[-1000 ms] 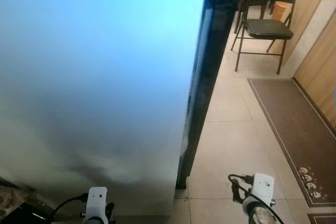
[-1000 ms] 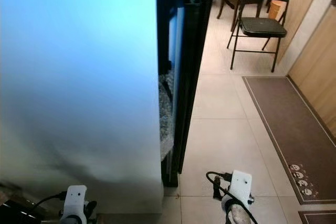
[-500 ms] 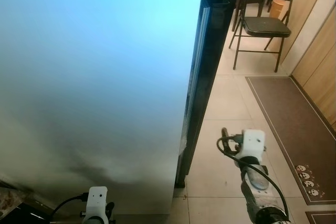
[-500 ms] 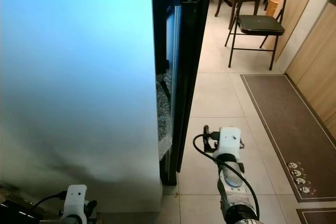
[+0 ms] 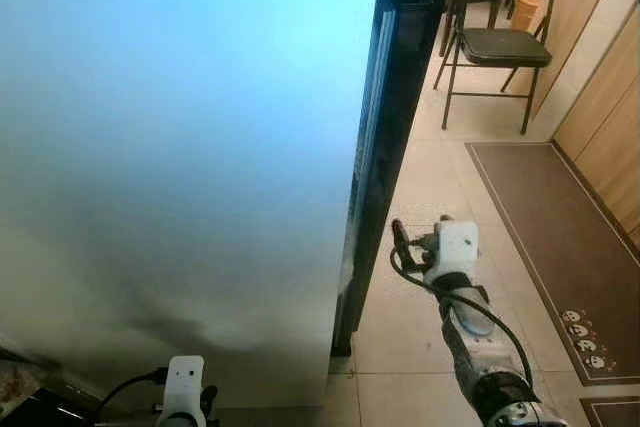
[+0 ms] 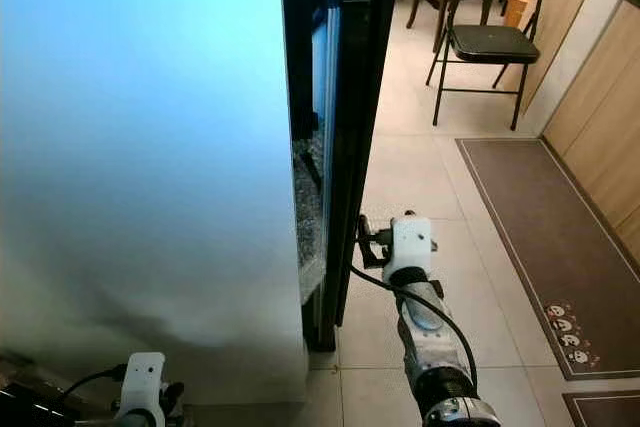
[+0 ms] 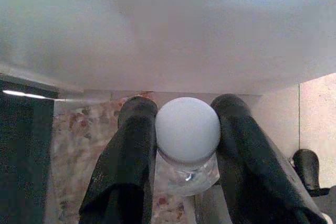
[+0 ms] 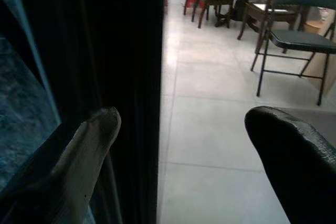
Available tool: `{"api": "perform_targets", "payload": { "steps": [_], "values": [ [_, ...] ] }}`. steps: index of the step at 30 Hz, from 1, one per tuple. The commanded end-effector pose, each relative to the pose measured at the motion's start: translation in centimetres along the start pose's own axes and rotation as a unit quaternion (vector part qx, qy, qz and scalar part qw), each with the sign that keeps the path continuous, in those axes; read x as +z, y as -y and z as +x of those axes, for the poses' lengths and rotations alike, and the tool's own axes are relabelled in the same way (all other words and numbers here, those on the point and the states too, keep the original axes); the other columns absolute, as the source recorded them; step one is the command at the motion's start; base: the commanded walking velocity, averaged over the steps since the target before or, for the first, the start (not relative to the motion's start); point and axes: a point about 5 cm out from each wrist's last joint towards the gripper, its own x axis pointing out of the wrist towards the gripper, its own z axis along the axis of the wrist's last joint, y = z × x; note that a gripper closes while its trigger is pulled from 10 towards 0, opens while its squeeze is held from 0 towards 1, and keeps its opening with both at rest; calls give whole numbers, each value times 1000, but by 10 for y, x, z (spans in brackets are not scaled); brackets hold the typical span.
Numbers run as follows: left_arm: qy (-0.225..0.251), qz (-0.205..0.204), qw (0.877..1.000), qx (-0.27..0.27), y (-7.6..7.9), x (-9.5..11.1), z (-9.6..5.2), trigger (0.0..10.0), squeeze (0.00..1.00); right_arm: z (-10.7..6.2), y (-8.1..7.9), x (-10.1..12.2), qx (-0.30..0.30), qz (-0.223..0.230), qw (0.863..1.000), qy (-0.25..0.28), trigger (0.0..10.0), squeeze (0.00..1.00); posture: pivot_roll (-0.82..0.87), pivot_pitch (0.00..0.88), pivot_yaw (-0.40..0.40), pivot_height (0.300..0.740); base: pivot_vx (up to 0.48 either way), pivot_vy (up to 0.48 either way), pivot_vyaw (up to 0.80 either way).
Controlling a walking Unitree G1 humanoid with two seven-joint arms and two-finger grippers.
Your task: Restocking fridge
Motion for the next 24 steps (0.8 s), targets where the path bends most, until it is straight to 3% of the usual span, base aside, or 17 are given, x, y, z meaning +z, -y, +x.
{"api": "perform_targets", "payload": {
  "steps": [1, 2, 3, 4, 5, 24],
  "values": [
    [-6, 2, 1000, 3, -3, -1, 0, 10000, 0, 6, -3, 5, 16, -4, 1000, -3, 10000, 596, -45, 16, 21, 740, 0, 0, 0],
    [-5, 2, 1000, 3, -2, -1, 0, 10000, 0, 7, -4, 5, 24, -8, 1000, -6, 10000, 459, -45, 18, 21, 740, 0, 0, 0],
    [-5, 1, 1000, 3, -2, -1, 0, 10000, 0, 8, -6, 6, 32, -10, 999, -9, 10000, 196, -45, 18, 21, 740, 0, 0, 0],
    [-5, 1, 1000, 3, -2, -1, 0, 10000, 0, 8, -6, 6, 32, -10, 999, -9, 10000, 196, -45, 18, 21, 740, 0, 0, 0],
    [-5, 1, 1000, 3, -2, -1, 0, 10000, 0, 9, -7, 7, 38, -10, 999, -10, 10000, 0, -45, 18, 21, 740, 0, 0, 0],
    [-7, -2, 1000, 4, 0, -2, 0, 10000, 0, 23, -11, 14, 91, -14, 995, -41, 10000, 0, -40, 10, 13, 740, 0, 0, 0]
  ]
}}
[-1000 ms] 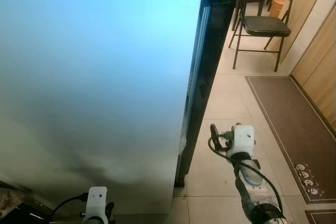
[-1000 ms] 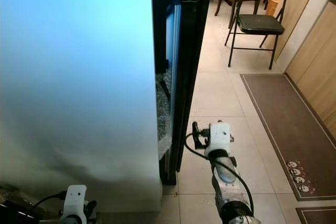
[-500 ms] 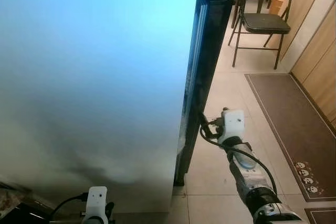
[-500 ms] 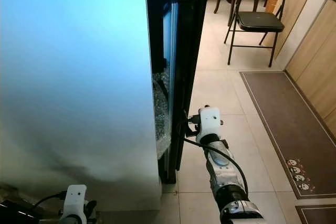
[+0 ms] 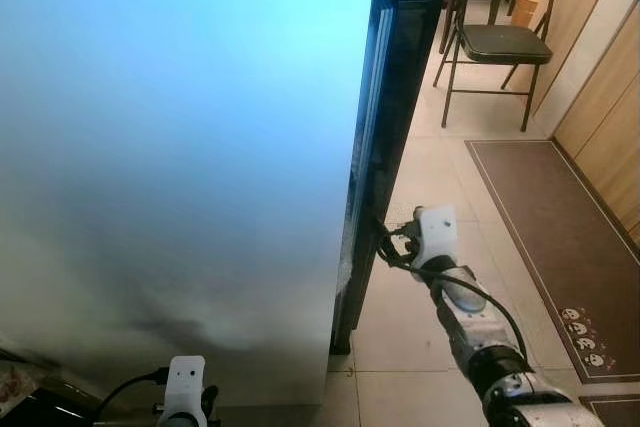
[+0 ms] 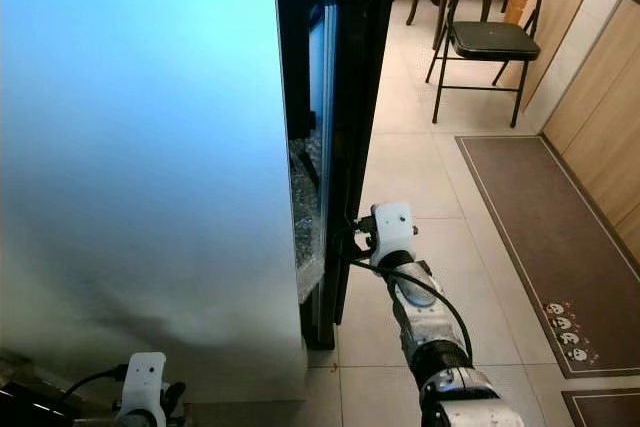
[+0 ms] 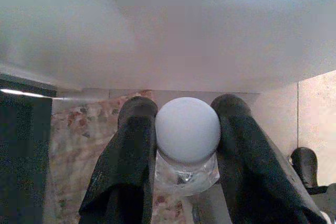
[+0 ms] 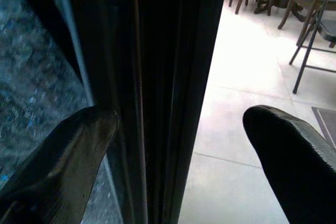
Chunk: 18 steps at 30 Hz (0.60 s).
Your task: Restocking fridge
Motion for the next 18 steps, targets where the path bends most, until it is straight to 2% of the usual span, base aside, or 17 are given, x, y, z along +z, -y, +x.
{"api": "perform_targets", "payload": {
  "steps": [1, 13, 18],
  "values": [
    [-6, -1, 1000, 4, -2, -1, 0, 10000, 0, 3, -1, 2, 12, -3, 1000, -7, 10000, 0, -40, 10, 13, 740, 0, 0, 0],
    [-9, -1, 1000, 7, -3, -4, -1, 10000, 0, 7, -9, 5, 63, -29, 997, -17, 10000, 0, -36, 10, 9, 740, 0, 0, 0],
    [-9, -2, 1000, 8, -4, -4, -1, 10000, 0, 8, -6, 7, 52, -37, 998, -13, 10000, 0, -34, 12, 7, 740, 0, 0, 0]
  ]
}}
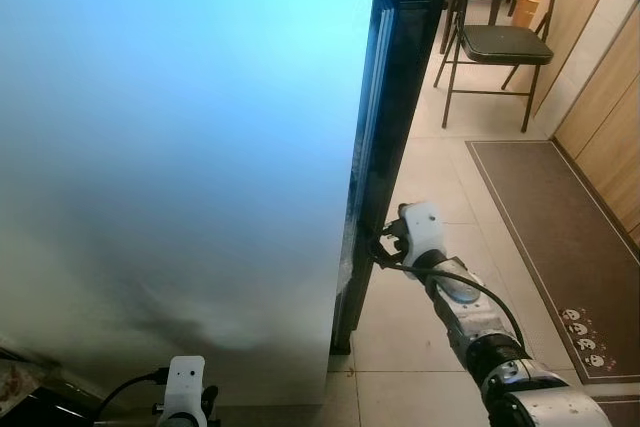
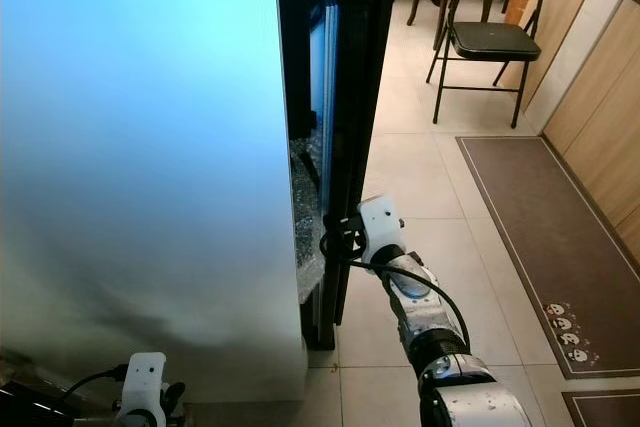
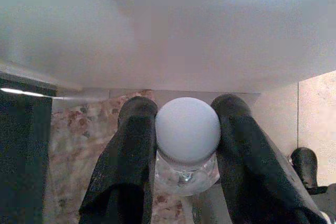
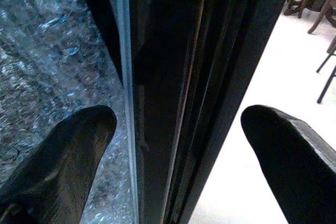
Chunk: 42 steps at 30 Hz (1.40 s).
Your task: Restocking fridge
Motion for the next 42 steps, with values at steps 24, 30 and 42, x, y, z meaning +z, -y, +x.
{"api": "perform_targets", "payload": {
  "steps": [24, 30, 42],
  "values": [
    [-6, 5, 1000, 8, -3, -4, -1, 10000, 0, 6, 13, 15, -27, -12, 999, 14, 10000, 0, -35, 15, 12, 740, 0, 0, 0],
    [-5, 6, 1000, 9, -4, -3, -1, 10000, 0, 8, 17, 24, -30, -17, 999, 26, 10000, 0, -36, 15, 12, 740, 0, 0, 0],
    [-4, 5, 1000, 11, -4, -4, -1, 10000, 0, 7, 29, 32, -72, -21, 996, 38, 10000, 0, -36, 19, 13, 740, 0, 0, 0]
  ]
}}
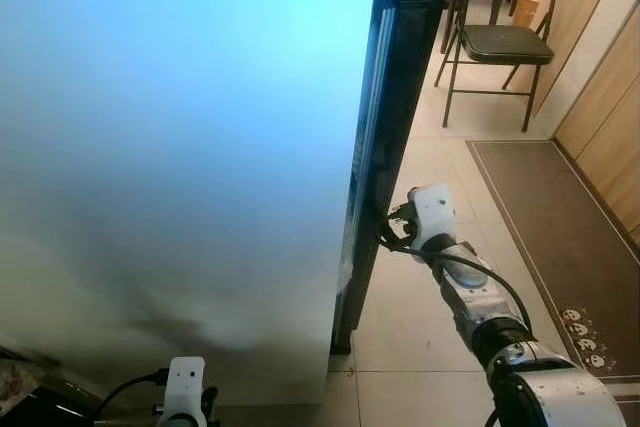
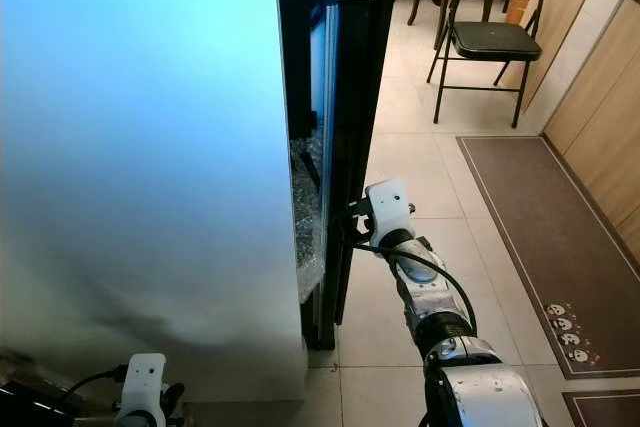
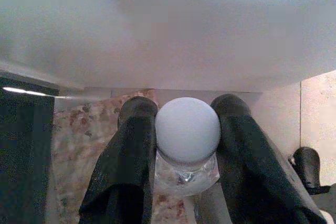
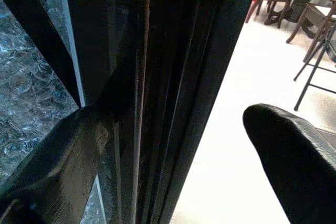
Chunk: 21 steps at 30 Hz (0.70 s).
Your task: Restocking fridge
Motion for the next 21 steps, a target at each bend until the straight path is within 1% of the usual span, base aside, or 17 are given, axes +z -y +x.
{"api": "perform_targets", "payload": {
  "steps": [1, 2, 4, 6, 11, 14, 16, 17, 18, 21],
  "values": [
    [-4, 3, 1000, 7, -3, -3, -1, 10000, 0, 3, 16, 15, -46, 0, 999, 24, 10000, 0, -37, 19, 14, 740, 0, 0, 0],
    [-4, 3, 1000, 7, -3, -3, -1, 10000, 0, 3, 16, 15, -46, 0, 999, 24, 10000, 0, -37, 19, 14, 740, 0, 0, 0],
    [-4, 3, 1000, 7, -3, -3, -1, 10000, 0, 0, 21, 12, -75, -5, 997, 24, 10000, 0, -37, 19, 14, 740, 0, 0, 0],
    [-5, 3, 1000, 6, -3, -4, -1, 10000, 0, -2, 22, 10, -83, -6, 996, 21, 10000, 0, -37, 19, 14, 740, 0, 0, 0],
    [-4, 4, 1000, 4, 0, -3, -1, 10000, 0, -12, 29, -7, -133, 1, 991, -2, 10000, 0, -40, 18, 12, 740, 0, 0, 0],
    [-4, 4, 1000, 4, 0, -3, -1, 10000, 0, -14, 31, -10, -141, 4, 990, -5, 10000, 0, -40, 19, 12, 740, 0, 0, 0],
    [-5, 4, 1000, 4, 0, -4, -1, 10000, 0, -21, 36, -19, -163, 8, 986, -18, 10000, 0, -43, 19, 11, 740, 0, 0, 0],
    [-6, 5, 1000, 3, 0, -4, -1, 10000, 0, -27, 41, -25, -185, 8, 982, -27, 10000, 0, -43, 19, 11, 740, 0, 0, 0],
    [-6, 5, 1000, 3, 0, -4, -1, 10000, 0, -27, 41, -25, -185, 8, 982, -27, 10000, 0, -43, 19, 11, 740, 0, 0, 0],
    [-6, 5, 1000, 4, 0, -5, -1, 10000, 0, -39, 52, -36, -232, 15, 972, -39, 10000, 0, -43, 19, 8, 740, 0, 0, 0]
  ]
}}
